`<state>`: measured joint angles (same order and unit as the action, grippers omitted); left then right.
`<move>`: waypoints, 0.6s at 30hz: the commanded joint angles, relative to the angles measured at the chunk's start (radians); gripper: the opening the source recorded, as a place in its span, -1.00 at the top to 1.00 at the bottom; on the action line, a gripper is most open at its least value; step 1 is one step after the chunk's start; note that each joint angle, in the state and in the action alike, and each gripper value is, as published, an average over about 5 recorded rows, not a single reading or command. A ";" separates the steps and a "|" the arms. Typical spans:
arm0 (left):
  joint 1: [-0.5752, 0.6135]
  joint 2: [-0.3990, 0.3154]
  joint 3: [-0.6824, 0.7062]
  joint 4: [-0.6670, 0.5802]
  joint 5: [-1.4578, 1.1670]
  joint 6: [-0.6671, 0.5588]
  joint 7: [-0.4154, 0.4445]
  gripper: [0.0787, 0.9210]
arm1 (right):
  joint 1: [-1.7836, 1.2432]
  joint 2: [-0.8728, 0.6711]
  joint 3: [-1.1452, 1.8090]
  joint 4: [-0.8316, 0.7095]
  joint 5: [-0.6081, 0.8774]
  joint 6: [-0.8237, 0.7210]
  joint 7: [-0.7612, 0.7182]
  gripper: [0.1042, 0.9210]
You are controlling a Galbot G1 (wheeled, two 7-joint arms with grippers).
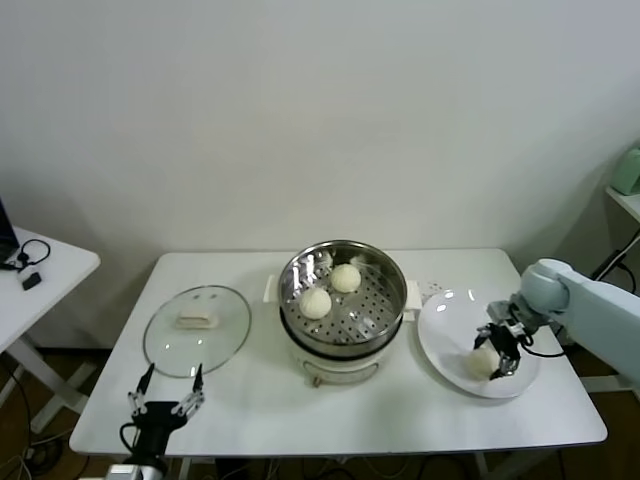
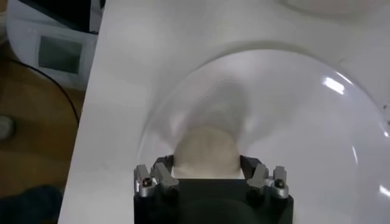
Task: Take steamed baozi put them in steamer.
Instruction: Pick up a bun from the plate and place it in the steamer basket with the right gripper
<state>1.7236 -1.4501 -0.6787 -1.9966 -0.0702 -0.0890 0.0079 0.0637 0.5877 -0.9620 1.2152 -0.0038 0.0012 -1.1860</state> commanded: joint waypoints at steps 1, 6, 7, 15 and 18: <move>-0.001 0.006 0.001 -0.004 0.000 0.006 -0.002 -0.77 | 0.363 -0.025 -0.185 0.158 0.053 0.099 -0.039 -0.50; -0.003 0.004 0.011 -0.010 0.003 0.020 -0.011 -0.77 | 0.654 0.029 -0.327 0.206 0.009 0.236 -0.062 -0.51; -0.003 0.004 0.013 -0.011 0.004 0.022 -0.013 -0.77 | 0.691 0.044 -0.336 0.214 -0.023 0.275 -0.065 -0.51; -0.002 0.001 0.020 -0.010 0.012 0.026 -0.015 -0.77 | 0.766 0.171 -0.241 0.360 -0.306 0.519 -0.057 -0.49; 0.002 -0.002 0.020 -0.010 0.015 0.025 -0.015 -0.77 | 0.723 0.228 -0.205 0.415 -0.347 0.528 -0.051 -0.49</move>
<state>1.7214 -1.4485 -0.6599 -2.0061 -0.0595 -0.0675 -0.0044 0.6250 0.6803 -1.1792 1.4580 -0.1414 0.3226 -1.2328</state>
